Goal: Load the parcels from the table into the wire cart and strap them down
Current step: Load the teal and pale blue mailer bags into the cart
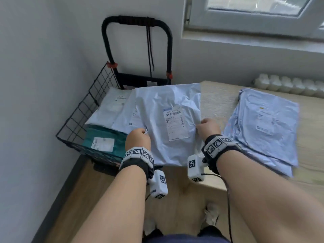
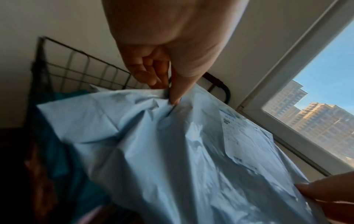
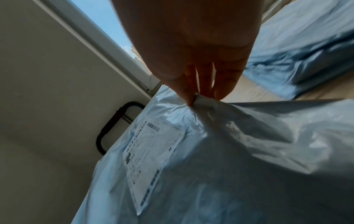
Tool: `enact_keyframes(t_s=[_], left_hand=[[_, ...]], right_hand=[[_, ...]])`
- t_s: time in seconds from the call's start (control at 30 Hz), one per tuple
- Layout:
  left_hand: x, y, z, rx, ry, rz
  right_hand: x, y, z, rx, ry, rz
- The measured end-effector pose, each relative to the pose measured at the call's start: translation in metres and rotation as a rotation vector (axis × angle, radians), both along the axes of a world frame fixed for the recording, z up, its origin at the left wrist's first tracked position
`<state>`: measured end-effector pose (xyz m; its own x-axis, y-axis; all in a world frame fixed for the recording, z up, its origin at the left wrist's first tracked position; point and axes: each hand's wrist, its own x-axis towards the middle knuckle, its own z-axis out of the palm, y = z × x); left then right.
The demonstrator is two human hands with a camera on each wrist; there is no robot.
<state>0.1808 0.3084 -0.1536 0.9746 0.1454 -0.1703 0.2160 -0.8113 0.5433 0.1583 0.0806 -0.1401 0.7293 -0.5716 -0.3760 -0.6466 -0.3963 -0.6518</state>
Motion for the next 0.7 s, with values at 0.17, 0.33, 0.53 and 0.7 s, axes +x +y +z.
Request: enact_keyframes(t_s=[0.17,0.33,0.53,0.7], left_hand=[[0.001,0.097,0.007,0.015,0.009,0.096],[0.011,0.138,0.010,-0.009,-0.013,0.182],[0.052,0.161,0.014,-0.114,0.051,0.326],[0.099,0.177,0.011,-0.065,0.116,0.254]], right_hand=[[0.018,0.092,-0.006,0.023,0.000,0.089],[0.040,0.139,-0.008,0.006,0.051,0.142],[0.099,0.165,-0.015,0.041,0.056,0.187],[0.147,0.182,-0.026,0.036,0.124,0.232]])
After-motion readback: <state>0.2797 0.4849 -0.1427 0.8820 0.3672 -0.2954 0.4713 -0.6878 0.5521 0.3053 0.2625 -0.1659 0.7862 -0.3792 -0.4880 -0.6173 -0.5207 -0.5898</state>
